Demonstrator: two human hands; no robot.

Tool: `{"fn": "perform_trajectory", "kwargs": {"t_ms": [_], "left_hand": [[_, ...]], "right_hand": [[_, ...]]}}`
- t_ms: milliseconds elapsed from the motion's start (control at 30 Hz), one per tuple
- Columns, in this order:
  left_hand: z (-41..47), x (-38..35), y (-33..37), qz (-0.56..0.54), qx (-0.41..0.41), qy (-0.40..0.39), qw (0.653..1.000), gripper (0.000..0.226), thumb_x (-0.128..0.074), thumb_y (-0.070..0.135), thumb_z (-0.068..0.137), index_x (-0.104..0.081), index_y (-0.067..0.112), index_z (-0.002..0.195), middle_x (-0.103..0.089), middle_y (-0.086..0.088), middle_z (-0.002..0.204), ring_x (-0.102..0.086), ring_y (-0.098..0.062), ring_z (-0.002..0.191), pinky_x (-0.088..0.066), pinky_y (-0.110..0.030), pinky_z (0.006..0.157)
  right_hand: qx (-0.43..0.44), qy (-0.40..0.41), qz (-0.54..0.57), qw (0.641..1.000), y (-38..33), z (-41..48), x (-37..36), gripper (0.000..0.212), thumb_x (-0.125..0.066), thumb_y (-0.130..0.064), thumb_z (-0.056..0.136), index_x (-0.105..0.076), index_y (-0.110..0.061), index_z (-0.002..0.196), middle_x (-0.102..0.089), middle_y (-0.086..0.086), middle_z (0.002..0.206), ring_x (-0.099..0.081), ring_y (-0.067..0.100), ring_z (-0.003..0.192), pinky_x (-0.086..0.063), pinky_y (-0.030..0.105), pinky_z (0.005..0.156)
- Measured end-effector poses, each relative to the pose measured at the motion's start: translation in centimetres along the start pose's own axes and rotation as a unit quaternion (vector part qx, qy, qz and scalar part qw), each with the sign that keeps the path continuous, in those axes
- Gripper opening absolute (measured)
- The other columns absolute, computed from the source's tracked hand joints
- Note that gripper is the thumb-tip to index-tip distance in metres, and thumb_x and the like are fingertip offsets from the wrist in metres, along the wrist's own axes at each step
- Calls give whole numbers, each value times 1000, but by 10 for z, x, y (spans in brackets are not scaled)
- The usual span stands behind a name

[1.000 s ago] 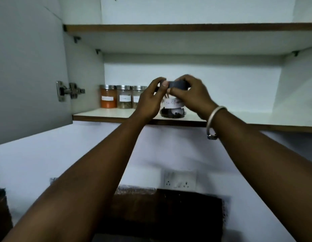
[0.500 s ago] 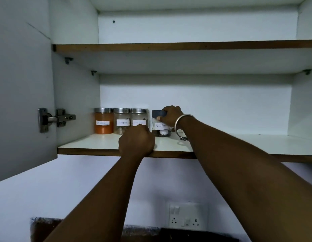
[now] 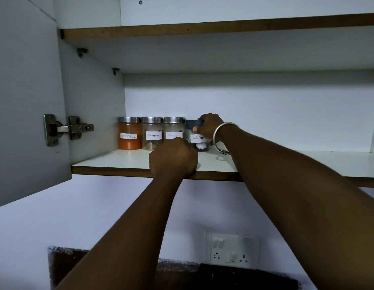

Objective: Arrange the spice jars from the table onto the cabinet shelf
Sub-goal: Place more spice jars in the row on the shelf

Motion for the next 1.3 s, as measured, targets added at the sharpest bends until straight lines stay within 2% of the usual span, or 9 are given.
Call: {"fn": "perform_trajectory", "kwargs": {"t_ms": [267, 400, 500, 633, 733, 1000, 1067, 1167, 1300], "left_hand": [[-1, 2, 1, 10, -5, 30, 999, 35, -42, 36, 93, -73, 19, 95, -73, -2, 98, -67, -27, 93, -44, -30, 71], [0, 3, 0, -3, -9, 32, 999, 37, -42, 37, 93, -73, 19, 91, -73, -2, 93, -67, -26, 89, -47, -30, 70], [2, 3, 0, -19, -12, 14, 1000, 36, -43, 36, 92, -73, 18, 91, -73, -2, 91, -67, -26, 88, -49, -31, 71], [1, 5, 2, -45, -17, 1, 999, 36, -45, 36, 92, -76, 18, 90, -73, -2, 87, -67, -25, 84, -57, -36, 77], [-1, 8, 3, -55, -16, 7, 998, 35, -46, 34, 93, -77, 18, 91, -75, -3, 86, -67, -25, 82, -59, -40, 78], [-26, 20, 21, -72, -85, -41, 993, 36, -40, 35, 91, -74, 23, 90, -74, -1, 90, -67, -26, 87, -55, -39, 74], [-43, 23, 36, -136, -106, -43, 984, 36, -38, 36, 92, -72, 30, 101, -75, 6, 101, -67, -20, 96, -53, -37, 80], [-80, 20, 66, -260, -129, -26, 957, 34, -37, 34, 97, -69, 32, 107, -74, 8, 105, -66, -17, 99, -51, -37, 85], [-144, 11, 91, -422, -124, -14, 898, 35, -39, 25, 102, -68, 17, 120, -70, 0, 114, -63, -14, 109, -51, -37, 91]], "right_hand": [[-17, -4, 17, 1000, 5, 3, -10, 50, -56, -34, 102, -45, -12, 146, -46, 17, 146, -48, 35, 133, -43, 42, 111], [-63, -21, 80, 995, 16, 0, -23, 92, -57, -43, 99, 8, -26, 161, -36, 24, 153, -50, 41, 133, -43, 43, 110], [-99, -42, 140, 984, 22, -12, -27, 120, -66, -49, 93, 37, -24, 151, -42, 25, 151, -69, 32, 113, -49, 25, 86], [-116, -104, 50, 987, 33, -28, -17, 120, -73, -61, 81, -4, -3, 159, -28, 25, 161, -38, 44, 144, -32, 50, 119], [-104, -199, 64, 972, 27, -57, -18, 76, -73, -59, 81, -53, -13, 138, -57, 7, 132, -57, 27, 117, -48, 37, 102], [12, -177, 69, 982, -2, -152, 16, 22, -61, -42, 94, -60, -23, 105, -61, 2, 114, -57, 19, 98, -40, 27, 73], [35, -155, 48, 986, -4, -177, 32, 25, -56, -41, 96, -63, -18, 101, -63, 5, 111, -59, 22, 99, -44, 28, 71], [52, -118, 111, 985, 2, -219, 48, 27, -51, -27, 96, -69, -16, 113, -70, 7, 119, -64, 24, 110, -52, 39, 95], [88, -40, 198, 975, 16, -292, 62, 12, -54, -19, 89, -61, -29, 85, -65, -11, 85, -61, 3, 82, -45, 24, 71]]}}
Point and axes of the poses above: each hand's wrist, its own z-axis towards the middle knuckle, its own x-axis out of the back of the hand, y = z × x, the point moved 7 cm from there along z, towards the middle knuckle
